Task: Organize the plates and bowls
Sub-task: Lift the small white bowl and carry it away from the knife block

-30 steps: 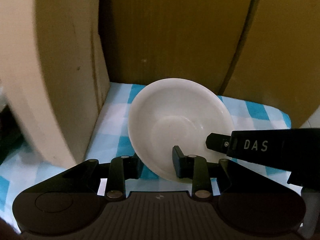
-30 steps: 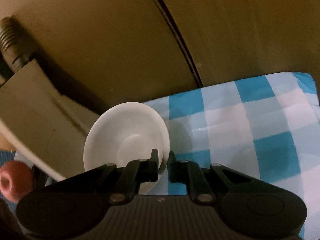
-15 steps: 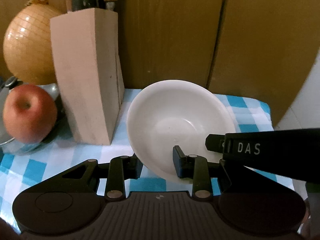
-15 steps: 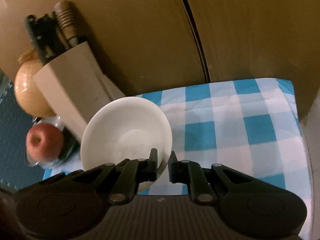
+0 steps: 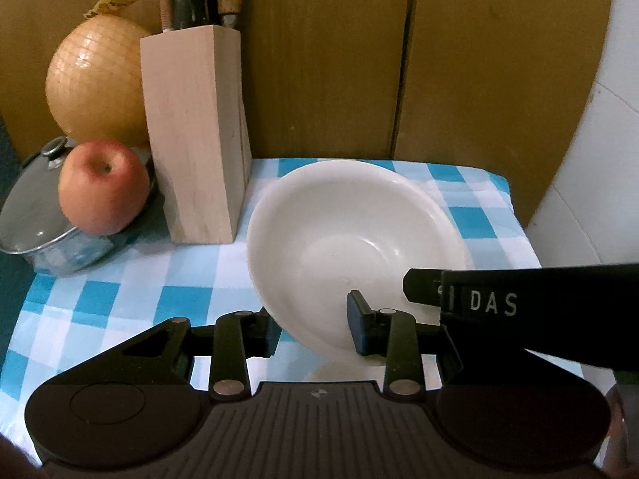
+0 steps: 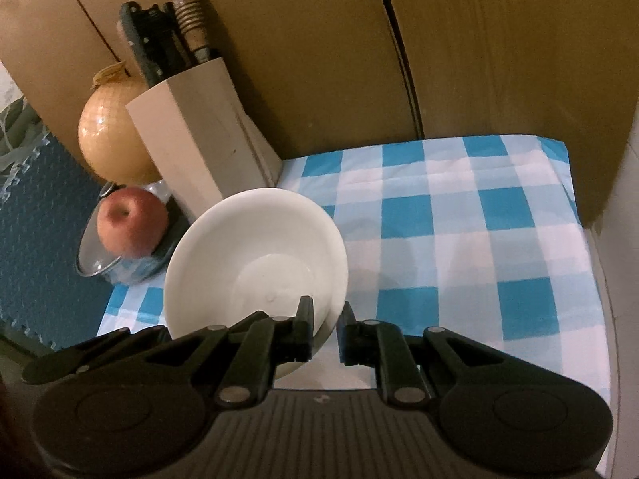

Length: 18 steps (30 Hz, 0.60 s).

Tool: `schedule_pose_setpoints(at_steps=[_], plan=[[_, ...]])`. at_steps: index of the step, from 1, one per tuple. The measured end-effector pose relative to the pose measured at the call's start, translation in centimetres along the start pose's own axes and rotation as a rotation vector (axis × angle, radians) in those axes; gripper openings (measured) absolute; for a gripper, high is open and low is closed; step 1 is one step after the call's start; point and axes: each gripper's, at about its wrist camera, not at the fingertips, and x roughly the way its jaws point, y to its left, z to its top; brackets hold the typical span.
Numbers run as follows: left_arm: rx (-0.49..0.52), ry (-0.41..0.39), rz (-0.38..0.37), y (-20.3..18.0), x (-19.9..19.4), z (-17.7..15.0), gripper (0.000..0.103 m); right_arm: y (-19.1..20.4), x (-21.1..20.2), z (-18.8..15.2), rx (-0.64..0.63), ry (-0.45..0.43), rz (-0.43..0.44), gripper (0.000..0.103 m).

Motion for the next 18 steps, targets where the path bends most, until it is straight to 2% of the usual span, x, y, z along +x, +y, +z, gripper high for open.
schedule_pose_setpoints(at_steps=[18], plan=[[0.049, 0.038, -0.016, -0.8, -3.0, -4.5, 0.043, 0.3, -2.2, -5.0, -0.026, 0.045, -0.005, 0.012]])
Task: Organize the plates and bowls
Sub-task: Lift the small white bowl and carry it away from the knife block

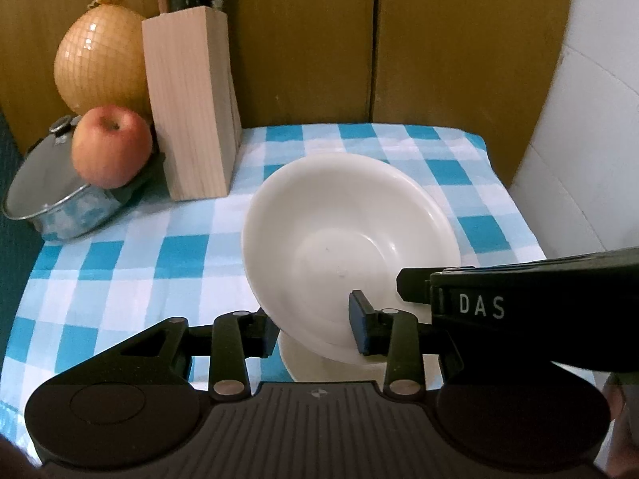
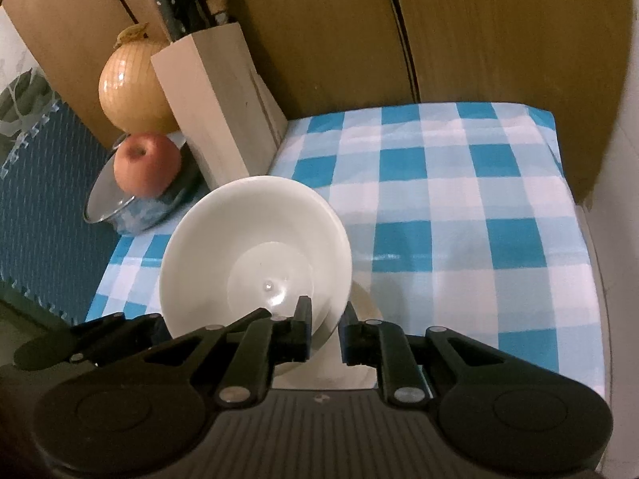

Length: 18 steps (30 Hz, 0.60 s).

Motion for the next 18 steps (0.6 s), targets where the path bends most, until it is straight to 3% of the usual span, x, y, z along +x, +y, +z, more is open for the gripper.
schedule_pose_setpoints(at_steps=[18], plan=[[0.03, 0.06, 0.031, -0.5, 0.9, -1.3, 0.049, -0.4, 0.6, -1.5, -0.023, 0.043, -0.039, 0.014]])
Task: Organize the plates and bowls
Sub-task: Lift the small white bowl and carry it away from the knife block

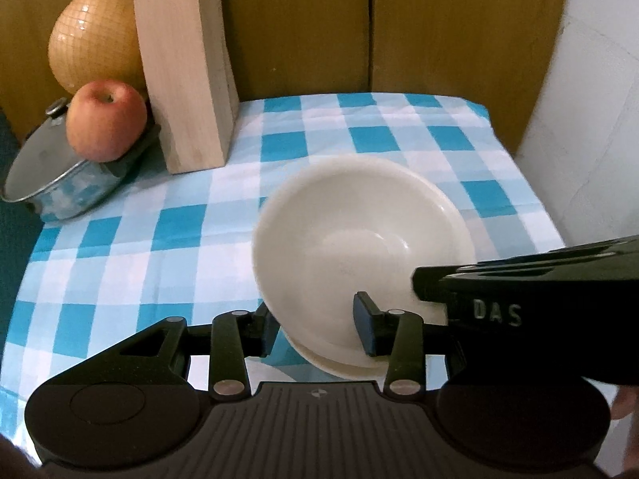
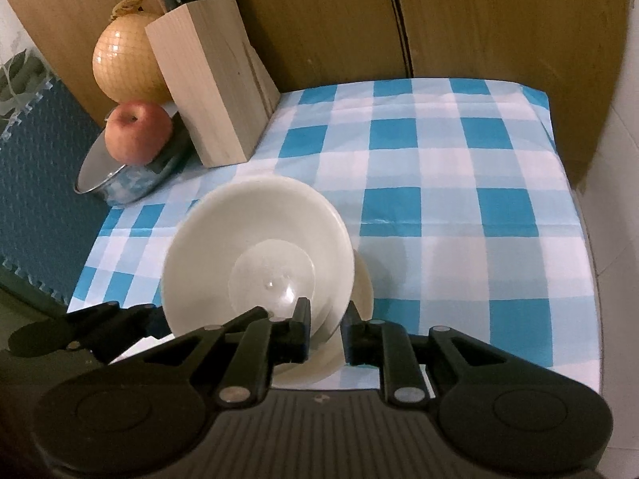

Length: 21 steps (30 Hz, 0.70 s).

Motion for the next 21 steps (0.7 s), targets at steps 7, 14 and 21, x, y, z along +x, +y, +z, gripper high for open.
schedule_pose_setpoints(at_steps=[7, 14, 21], plan=[[-0.02, -0.01, 0.015, 1.2, 0.1, 0.1, 0.051, 0.0, -0.6, 0.2, -0.024, -0.05, -0.052, 0.019], [-0.029, -0.015, 0.007, 1.8, -0.2, 0.1, 0.052, -0.7, -0.8, 0.1, -0.016, -0.062, -0.069, 0.02], [-0.019, -0.024, 0.006, 1.7, -0.5, -0.1, 0.056, -0.9, -0.9, 0.0, -0.019, -0.063, -0.067, 0.02]])
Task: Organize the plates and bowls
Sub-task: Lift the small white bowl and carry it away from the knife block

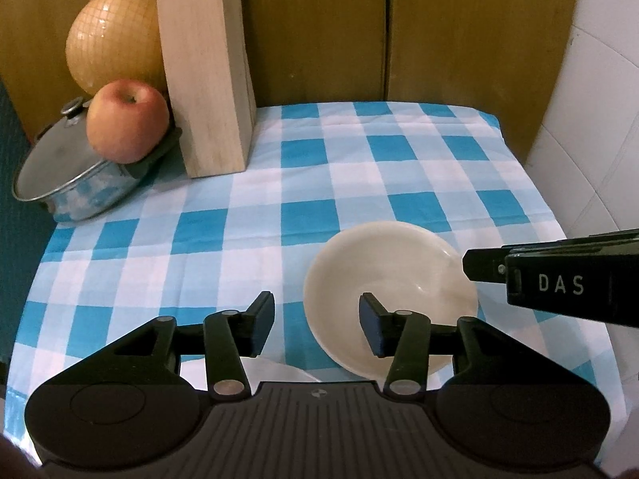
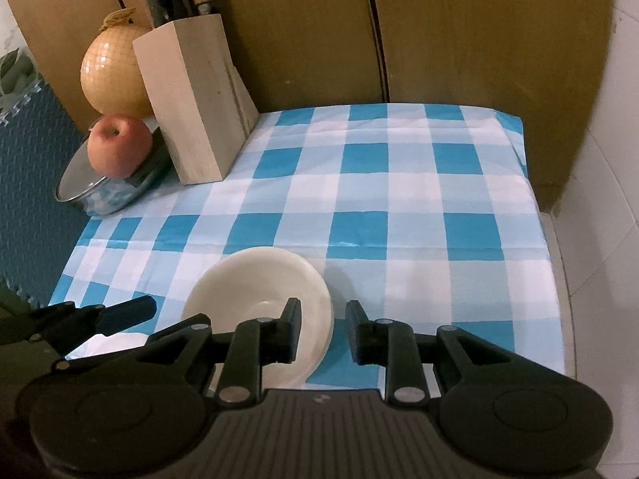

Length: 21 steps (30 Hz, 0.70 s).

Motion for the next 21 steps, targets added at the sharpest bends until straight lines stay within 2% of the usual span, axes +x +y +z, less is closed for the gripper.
schedule_pose_setpoints(at_steps=[21], plan=[[0.005, -0.055, 0.039, 0.1, -1.7, -0.7, 0.067, 1.1, -1.9, -2.4, -0.015, -0.03, 0.001, 0.027]])
